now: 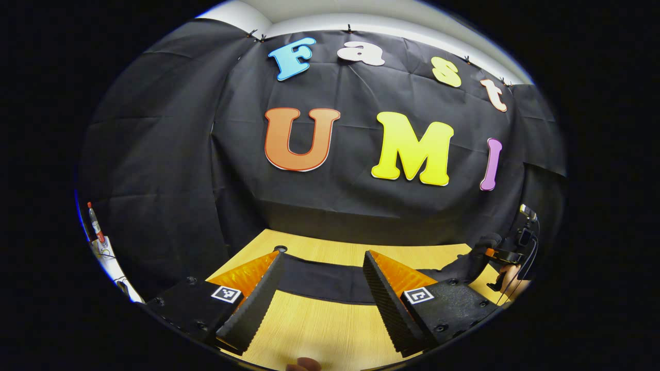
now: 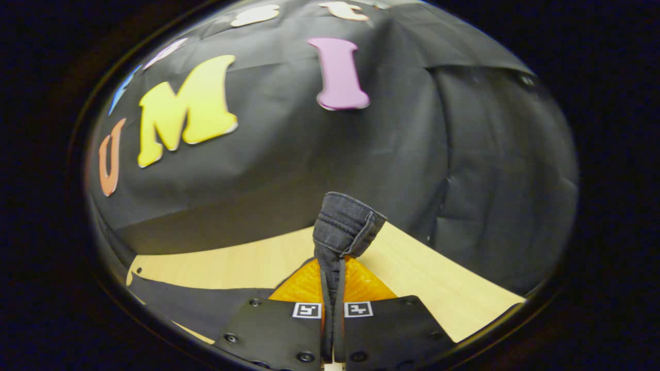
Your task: Grasp the waist and the cuffs of the jeans and fold them to make the two legs overlap; first hold the waist and fold one-third of the jeans toward the cuffs, then hold the cuffs and fold the remaining one-third in the same direction to finish folding.
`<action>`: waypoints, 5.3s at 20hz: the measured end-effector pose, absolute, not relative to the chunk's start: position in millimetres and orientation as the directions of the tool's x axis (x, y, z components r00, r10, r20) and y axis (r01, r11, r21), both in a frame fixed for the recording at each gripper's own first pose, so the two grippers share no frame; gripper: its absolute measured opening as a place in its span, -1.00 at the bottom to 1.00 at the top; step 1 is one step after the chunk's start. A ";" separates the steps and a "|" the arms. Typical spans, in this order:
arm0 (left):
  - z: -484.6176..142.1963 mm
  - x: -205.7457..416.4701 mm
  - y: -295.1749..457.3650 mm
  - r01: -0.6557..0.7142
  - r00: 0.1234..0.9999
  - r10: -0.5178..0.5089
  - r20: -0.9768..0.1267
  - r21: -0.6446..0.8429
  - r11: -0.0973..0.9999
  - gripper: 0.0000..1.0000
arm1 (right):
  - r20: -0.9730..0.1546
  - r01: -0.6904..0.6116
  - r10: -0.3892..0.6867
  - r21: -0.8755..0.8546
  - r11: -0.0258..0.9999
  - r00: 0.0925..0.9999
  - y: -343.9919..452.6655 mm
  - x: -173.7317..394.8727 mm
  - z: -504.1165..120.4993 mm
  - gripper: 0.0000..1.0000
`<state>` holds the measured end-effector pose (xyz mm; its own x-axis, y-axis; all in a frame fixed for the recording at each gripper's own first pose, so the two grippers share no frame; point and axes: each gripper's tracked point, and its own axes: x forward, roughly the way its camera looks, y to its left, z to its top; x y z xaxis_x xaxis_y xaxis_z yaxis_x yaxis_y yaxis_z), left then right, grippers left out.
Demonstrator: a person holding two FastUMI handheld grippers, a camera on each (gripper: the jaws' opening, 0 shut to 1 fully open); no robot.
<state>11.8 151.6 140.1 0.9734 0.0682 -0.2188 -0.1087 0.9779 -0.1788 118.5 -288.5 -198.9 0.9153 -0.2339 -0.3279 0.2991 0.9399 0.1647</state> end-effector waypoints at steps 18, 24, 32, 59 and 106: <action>116.1 -31.1 199.9 -0.262 0.939 0.190 -0.287 -0.238 0.935 0.97 | -0.276 -0.204 0.191 -0.019 0.979 0.942 -284.2 101.3 -205.6 -0.96; 112.7 -43.1 217.1 -0.330 0.916 0.246 -0.317 -0.248 0.911 0.98 | -0.367 -0.283 0.231 -0.093 0.955 0.901 -297.2 92.6 -199.3 -0.97; 107.0 -47.7 223.4 -0.364 0.904 0.271 -0.332 -0.263 0.893 0.98 | -0.442 -0.335 0.235 -0.164 0.928 0.866 -282.9 79.7 -243.5 -0.93; -56.1 71.5 216.3 -0.454 0.836 -0.015 -0.548 -0.708 0.541 0.98 | -0.090 -0.335 0.327 -0.095 0.937 0.941 -311.5 62.3 -45.9 0.96; -79.6 234.6 261.9 -0.352 0.935 0.064 -0.349 -0.935 0.040 -0.91 | -0.007 0.159 -0.160 -0.074 0.984 0.987 -615.3 -5.6 64.7 0.97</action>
<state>234.6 261.9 -79.6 0.9348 0.0638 -0.3494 -0.3522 0.0400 -0.9351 -5.6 -615.3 64.7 0.9870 -0.1603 -0.0066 0.1594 0.9844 -0.0743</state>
